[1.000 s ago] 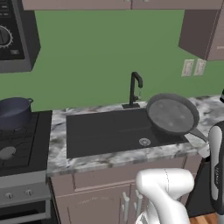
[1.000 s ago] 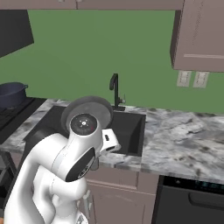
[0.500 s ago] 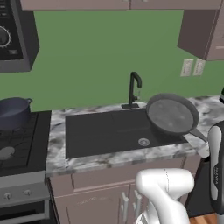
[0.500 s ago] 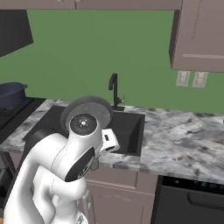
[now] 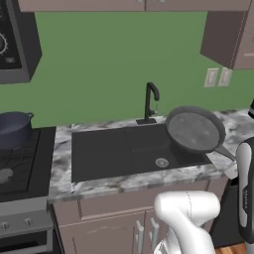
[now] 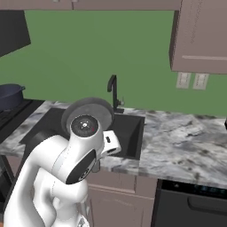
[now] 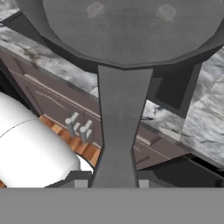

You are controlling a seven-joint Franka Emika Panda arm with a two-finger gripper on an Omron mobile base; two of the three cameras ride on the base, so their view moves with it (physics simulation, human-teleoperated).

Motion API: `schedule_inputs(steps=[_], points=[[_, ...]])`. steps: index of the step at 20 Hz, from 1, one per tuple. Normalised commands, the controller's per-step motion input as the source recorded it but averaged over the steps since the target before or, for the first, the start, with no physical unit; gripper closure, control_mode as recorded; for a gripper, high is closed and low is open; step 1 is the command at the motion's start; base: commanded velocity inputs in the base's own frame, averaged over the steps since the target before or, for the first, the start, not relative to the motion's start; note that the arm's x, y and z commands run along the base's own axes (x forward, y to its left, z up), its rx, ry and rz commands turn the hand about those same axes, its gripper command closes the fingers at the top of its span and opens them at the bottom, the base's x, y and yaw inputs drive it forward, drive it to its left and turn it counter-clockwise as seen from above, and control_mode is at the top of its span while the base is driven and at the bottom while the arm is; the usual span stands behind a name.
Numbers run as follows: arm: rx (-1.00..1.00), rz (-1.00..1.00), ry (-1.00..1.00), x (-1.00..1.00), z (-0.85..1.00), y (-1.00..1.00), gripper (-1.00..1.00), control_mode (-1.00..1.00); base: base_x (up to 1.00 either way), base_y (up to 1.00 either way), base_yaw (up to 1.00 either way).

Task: Move the pot and pan from the stove into the sink.

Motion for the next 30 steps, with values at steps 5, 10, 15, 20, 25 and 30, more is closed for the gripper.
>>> schedule_inputs(steps=[5,10,15,20,25,30], points=[[0.00,0.00,0.00,0.00,0.00,0.00,1.00,1.00,0.21,-0.05,0.00],[0.00,0.00,0.00,0.00,0.00,0.00,1.00,1.00,0.00,0.00,0.00],[0.00,0.00,0.00,0.10,0.00,0.00,1.00,-1.00,0.00,0.00,0.00],[0.00,0.00,0.00,0.36,0.00,0.00,1.00,-1.00,0.00,0.00,0.00],[0.00,0.00,0.01,0.40,0.00,0.00,1.00,-1.00,0.00,0.00,0.00],[0.00,0.00,0.01,0.33,0.00,0.00,1.00,-1.00,0.00,0.00,0.00]])
